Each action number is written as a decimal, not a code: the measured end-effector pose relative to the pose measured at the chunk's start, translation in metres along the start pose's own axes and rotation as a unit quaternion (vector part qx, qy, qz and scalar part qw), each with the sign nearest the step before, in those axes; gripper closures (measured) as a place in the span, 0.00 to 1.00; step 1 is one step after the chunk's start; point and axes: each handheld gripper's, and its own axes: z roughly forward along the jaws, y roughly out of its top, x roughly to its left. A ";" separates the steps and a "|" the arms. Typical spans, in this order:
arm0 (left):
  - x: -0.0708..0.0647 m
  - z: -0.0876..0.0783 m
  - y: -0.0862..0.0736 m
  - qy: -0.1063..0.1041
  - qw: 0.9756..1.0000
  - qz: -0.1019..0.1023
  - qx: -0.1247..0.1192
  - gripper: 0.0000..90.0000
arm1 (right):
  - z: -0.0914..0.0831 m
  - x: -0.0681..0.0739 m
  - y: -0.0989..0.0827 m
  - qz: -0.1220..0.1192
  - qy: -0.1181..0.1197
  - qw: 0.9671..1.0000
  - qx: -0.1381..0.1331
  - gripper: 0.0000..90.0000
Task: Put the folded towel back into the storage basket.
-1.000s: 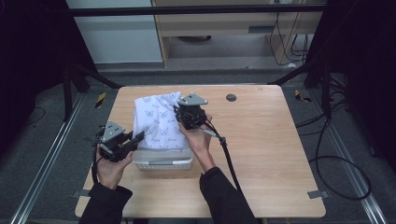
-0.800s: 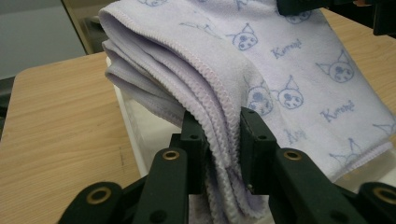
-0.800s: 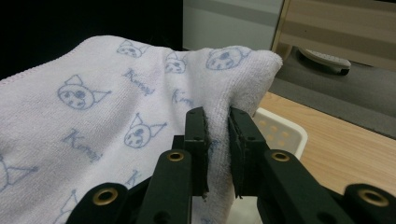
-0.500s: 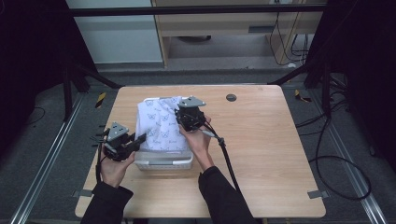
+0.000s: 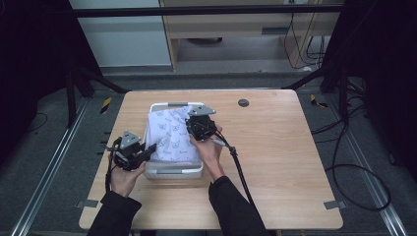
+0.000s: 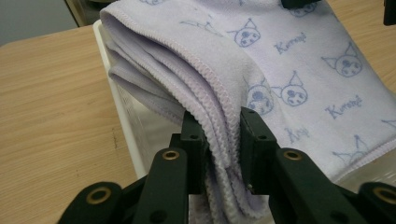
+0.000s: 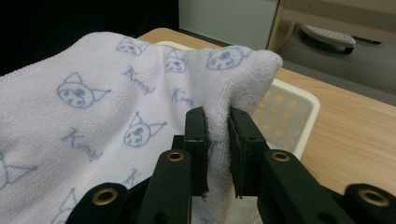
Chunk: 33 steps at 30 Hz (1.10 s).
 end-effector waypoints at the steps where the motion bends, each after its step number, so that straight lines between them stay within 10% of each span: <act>1: 0.000 0.001 0.000 -0.001 1.000 0.000 0.001 0.81 | 0.001 0.000 -0.002 0.003 0.000 1.000 0.002 0.87; 33: -0.002 0.028 -0.013 0.021 0.998 0.004 0.059 0.71 | 0.029 -0.005 -0.027 -0.017 -0.005 0.998 0.062 0.77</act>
